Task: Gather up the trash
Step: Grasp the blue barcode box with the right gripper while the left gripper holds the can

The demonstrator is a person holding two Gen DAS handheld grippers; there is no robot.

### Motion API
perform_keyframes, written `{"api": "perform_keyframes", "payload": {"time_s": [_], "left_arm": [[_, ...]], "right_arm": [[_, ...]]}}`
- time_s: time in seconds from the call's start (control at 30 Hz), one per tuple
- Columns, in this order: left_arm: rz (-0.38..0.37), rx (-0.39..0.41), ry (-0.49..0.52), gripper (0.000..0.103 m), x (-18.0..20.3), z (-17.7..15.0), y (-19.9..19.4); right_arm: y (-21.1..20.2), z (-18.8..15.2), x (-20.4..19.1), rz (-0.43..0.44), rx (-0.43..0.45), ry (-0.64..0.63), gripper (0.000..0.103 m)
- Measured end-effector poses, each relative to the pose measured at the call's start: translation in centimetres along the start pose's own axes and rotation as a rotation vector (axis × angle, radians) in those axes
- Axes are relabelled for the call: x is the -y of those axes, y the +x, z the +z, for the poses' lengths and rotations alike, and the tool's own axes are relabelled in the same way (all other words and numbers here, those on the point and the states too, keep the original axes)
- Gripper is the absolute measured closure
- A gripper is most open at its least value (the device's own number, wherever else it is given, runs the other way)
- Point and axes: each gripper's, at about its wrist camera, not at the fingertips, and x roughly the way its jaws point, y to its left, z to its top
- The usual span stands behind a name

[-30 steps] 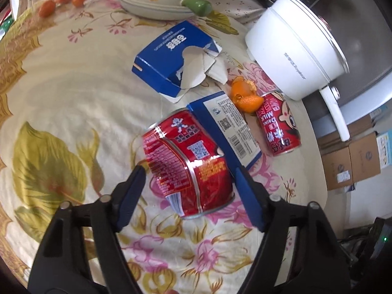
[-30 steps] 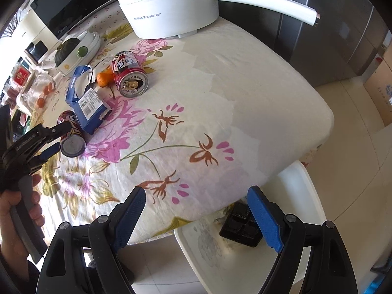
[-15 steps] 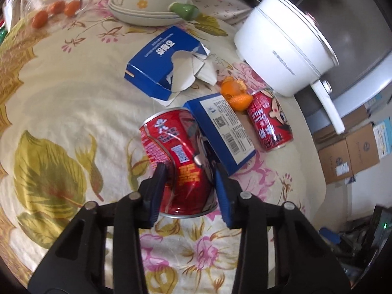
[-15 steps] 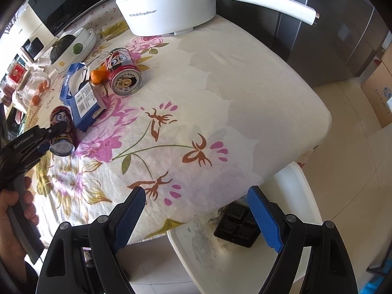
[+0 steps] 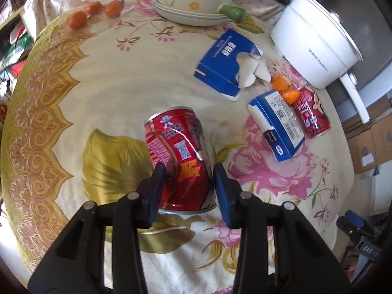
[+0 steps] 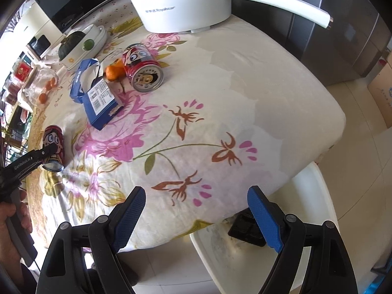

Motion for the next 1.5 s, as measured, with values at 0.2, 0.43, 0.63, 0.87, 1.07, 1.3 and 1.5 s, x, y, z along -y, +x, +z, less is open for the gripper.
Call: {"api": "perform_keyframes", "payload": {"time_s": [0.2,0.43,0.63,0.87,1.07,1.3,1.5], "left_arm": [[-0.019,-0.026,-0.041,0.046,-1.1,0.0,0.9],[-0.045,-0.021,-0.09,0.046,-1.4,0.0,1.1],[-0.076,-0.01,-0.079,0.047,-0.8,0.1,0.2],[-0.095,0.017,-0.03,0.047,-0.8,-0.3,-1.7],[-0.087,0.045,0.075,0.047,-2.7,-1.9,-4.8],[-0.148,0.109,0.038,0.047,-6.3,-2.7,-8.6],[-0.184,0.156,0.05,0.047,-7.3,-2.9,-11.0]], "right_arm": [[0.1,0.1,-0.4,0.0,0.002,-0.004,0.016],[0.1,0.3,-0.7,0.009,0.005,-0.006,0.016],[0.2,0.4,-1.0,0.005,0.007,-0.013,0.016],[0.5,0.6,-2.1,0.013,0.008,-0.025,0.016],[1.0,2.3,-6.5,-0.003,0.002,-0.166,0.016],[2.5,7.5,-15.8,0.064,0.02,-0.407,0.016],[7.5,10.1,-19.0,-0.035,-0.021,-0.457,0.017]]}}
